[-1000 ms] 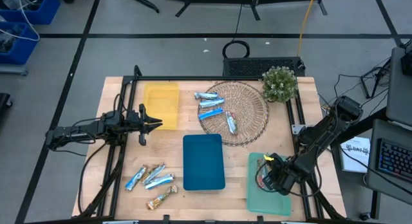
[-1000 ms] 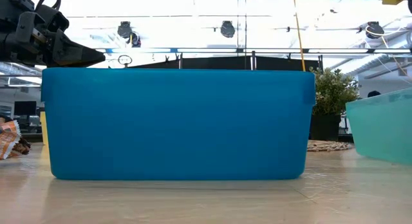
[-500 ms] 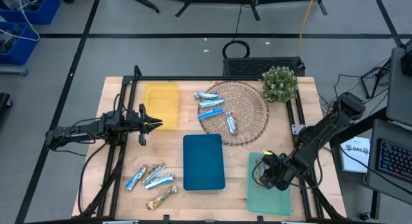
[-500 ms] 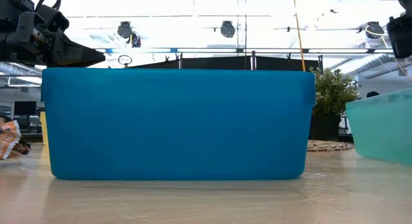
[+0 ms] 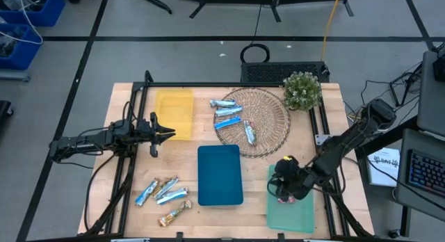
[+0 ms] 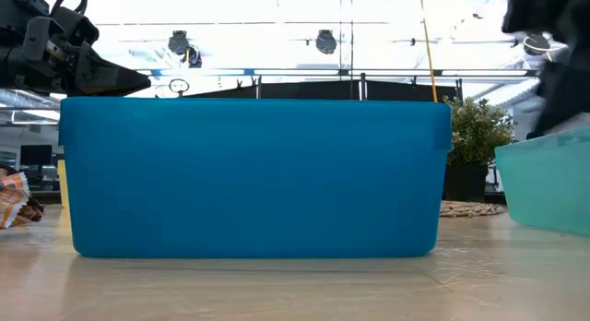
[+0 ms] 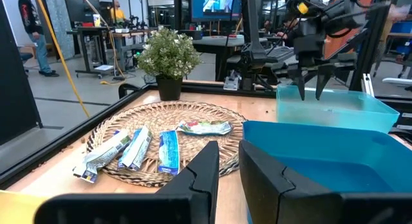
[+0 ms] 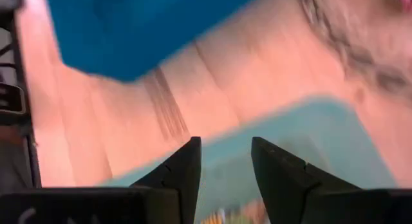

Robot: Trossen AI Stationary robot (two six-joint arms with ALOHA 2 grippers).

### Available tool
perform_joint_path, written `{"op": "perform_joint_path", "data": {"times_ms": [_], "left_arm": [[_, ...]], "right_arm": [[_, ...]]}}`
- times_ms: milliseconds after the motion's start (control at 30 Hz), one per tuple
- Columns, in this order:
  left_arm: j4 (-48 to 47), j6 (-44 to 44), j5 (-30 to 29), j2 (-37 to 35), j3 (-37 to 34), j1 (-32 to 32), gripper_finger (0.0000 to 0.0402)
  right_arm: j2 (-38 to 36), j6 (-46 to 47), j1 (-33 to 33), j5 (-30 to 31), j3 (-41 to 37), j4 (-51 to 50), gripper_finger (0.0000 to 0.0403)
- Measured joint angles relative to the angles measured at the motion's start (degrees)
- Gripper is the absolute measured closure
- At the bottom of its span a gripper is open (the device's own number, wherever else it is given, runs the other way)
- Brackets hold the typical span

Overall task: Pick and place Granola Bars by type
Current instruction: Put the red granola bar into the green bin

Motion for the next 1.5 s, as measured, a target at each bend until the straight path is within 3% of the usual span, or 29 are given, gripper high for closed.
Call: {"op": "perform_joint_path", "data": {"times_ms": [267,767,1167,1500], "left_arm": [[0.0,0.0,0.0,0.0,0.0,0.0,0.0334],[0.0,0.0,0.0,0.0,0.0,0.0,0.0334],[0.0,0.0,0.0,0.0,0.0,0.0,0.0334],[0.0,0.0,0.0,0.0,0.0,0.0,0.0334]], "right_arm": [[0.0,-23.3,-5.6,3.3,0.0,9.1,0.0273],[-2.0,-43.4,-13.6,3.2,0.0,14.9,0.0273],[-16.7,-55.3,-17.0,3.1,-0.5,12.2,0.0273],[-33.1,-56.6,-26.0,7.9,-12.8,13.3,0.0273]]}}
